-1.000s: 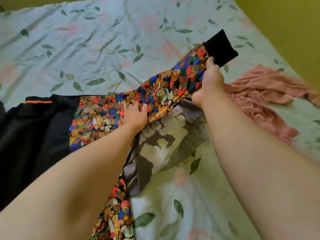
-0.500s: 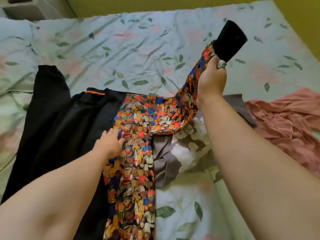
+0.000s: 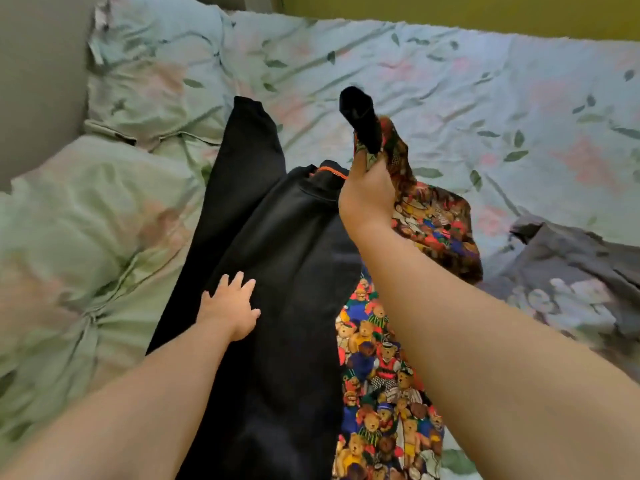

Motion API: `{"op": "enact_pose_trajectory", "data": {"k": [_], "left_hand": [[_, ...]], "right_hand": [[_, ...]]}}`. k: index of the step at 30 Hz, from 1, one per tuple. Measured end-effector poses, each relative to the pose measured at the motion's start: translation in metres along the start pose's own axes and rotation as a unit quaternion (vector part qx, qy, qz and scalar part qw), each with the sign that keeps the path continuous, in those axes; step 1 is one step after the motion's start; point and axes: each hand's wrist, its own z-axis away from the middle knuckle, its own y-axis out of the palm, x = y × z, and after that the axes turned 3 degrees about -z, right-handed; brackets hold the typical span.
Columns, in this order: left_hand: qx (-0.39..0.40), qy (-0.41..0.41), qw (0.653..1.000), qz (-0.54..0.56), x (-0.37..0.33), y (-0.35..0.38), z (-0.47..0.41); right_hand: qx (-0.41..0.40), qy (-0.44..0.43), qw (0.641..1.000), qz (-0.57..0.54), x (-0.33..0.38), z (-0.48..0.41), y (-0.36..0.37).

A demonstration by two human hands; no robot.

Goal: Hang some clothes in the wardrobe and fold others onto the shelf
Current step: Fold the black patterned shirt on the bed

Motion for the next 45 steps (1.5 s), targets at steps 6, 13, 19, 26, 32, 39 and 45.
{"op": "enact_pose_trajectory", "data": {"k": [6,13,19,26,32,39,45], "left_hand": [[0.000,0.088,0.996,-0.033,0.039,0.035,-0.014],[0.015,0.141,0.990,0.013,0.065,0.008,-0.033],[-0.207,-0.036,0.905,0.371,0.104,-0.067,-0.075],[-0.074,-0.158,0.813,0.555,0.105,-0.113,-0.169],[0.050,-0.109,0.723,0.681,0.112,-0.109,-0.250],[0.002,-0.070,0.726,0.684,0.119,-0.163,-0.230],[-0.112,-0.064,0.676,0.726,0.151,-0.171,-0.227]], "right_hand": [[0.122,0.046,0.980,0.147,-0.070,0.027,0.098],[0.215,0.027,0.885,0.412,-0.119,0.071,0.115],[0.168,0.514,0.841,0.010,-0.126,0.089,0.137],[0.020,0.557,0.829,-0.042,-0.151,0.077,0.177],[-0.021,0.578,0.816,-0.012,-0.157,0.071,0.188],[-0.014,0.568,0.822,-0.019,-0.152,0.070,0.186],[-0.009,0.567,0.823,-0.015,-0.147,0.070,0.186]]}}
